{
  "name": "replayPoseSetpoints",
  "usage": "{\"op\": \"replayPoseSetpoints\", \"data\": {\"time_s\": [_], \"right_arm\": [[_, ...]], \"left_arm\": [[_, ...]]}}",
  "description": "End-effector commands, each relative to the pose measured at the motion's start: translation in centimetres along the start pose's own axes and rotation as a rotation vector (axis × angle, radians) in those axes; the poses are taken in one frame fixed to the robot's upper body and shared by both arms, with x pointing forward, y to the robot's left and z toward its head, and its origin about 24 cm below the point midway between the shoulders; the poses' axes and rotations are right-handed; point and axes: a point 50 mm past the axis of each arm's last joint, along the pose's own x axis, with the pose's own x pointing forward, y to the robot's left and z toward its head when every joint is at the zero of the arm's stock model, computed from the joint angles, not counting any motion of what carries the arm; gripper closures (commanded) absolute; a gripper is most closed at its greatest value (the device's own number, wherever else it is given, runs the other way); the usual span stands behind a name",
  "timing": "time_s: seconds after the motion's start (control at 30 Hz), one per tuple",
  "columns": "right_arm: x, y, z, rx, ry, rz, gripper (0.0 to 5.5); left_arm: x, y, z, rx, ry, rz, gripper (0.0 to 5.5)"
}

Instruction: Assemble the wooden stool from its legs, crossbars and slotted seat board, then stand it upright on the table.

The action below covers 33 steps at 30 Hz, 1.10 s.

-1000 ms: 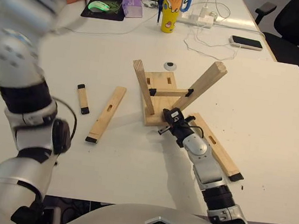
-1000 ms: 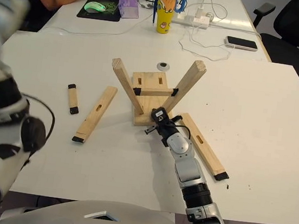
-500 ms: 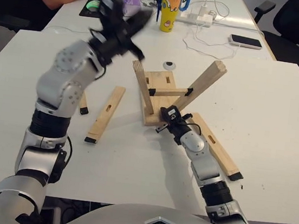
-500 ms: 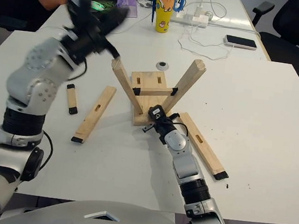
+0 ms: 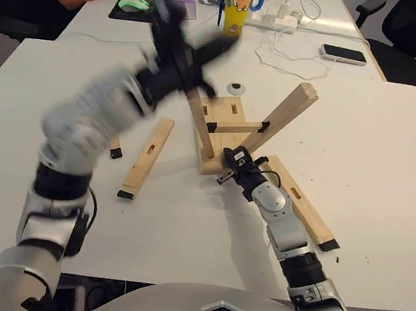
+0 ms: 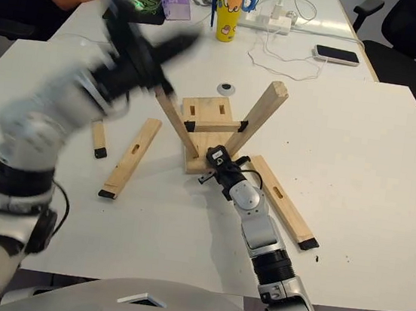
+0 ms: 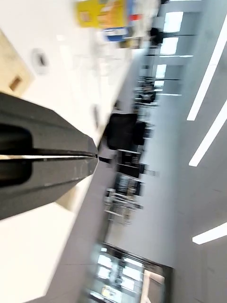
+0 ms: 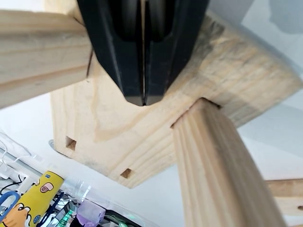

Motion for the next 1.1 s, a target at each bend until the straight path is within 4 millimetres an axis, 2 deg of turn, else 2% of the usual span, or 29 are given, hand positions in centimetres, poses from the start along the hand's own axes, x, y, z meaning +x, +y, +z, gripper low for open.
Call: {"op": "replayPoseSetpoints", "data": {"time_s": [0.03,0.07,0.13,0.23,0.33,0.4,0.43,0.53,0.63,0.77,0.93,1.1], "right_arm": [[-1.8,3.1,-7.1,0.100,0.367,0.146,5.50],[-1.7,3.1,-7.1,0.100,0.364,0.144,5.50],[-1.5,3.0,-7.1,0.099,0.360,0.144,5.50],[-1.2,2.9,-6.4,0.107,0.288,0.124,5.50],[-0.7,2.0,-4.9,0.139,0.137,0.057,5.50],[-0.8,0.7,-3.1,0.149,-0.003,-0.006,5.50],[-0.9,0.1,-1.6,0.162,-0.110,-0.032,5.50],[-1.8,-0.7,2.4,0.150,-0.369,0.002,5.50],[-2.5,0.3,3.4,0.132,-0.413,0.125,5.50],[-3.1,2.2,2.4,0.117,-0.360,0.302,5.50],[-3.6,3.1,0.8,0.175,-0.266,0.382,5.50],[-1.0,3.9,-1.3,0.129,-0.064,0.411,5.50]], "left_arm": [[-4.4,0.0,-15.1,0.137,0.779,0.075,5.45],[-2.6,1.4,-12.7,0.198,0.620,0.153,5.45],[-0.7,3.1,-8.2,0.278,0.353,0.283,5.45],[-0.5,4.2,-2.8,0.428,0.014,0.420,5.45],[-1.5,4.0,-0.2,0.505,-0.199,0.485,5.45],[-2.2,3.9,0.4,0.540,-0.265,0.525,5.45],[-2.6,3.9,0.8,0.553,-0.297,0.545,5.45],[-3.9,3.8,1.3,0.592,-0.354,0.606,5.45],[-4.6,4.0,0.7,0.575,-0.336,0.644,5.45],[-5.0,4.0,-1.4,0.512,-0.252,0.664,5.45],[-5.0,3.3,-4.3,0.352,-0.133,0.641,5.45],[-4.5,2.6,-5.4,0.301,-0.090,0.606,5.45]]}}
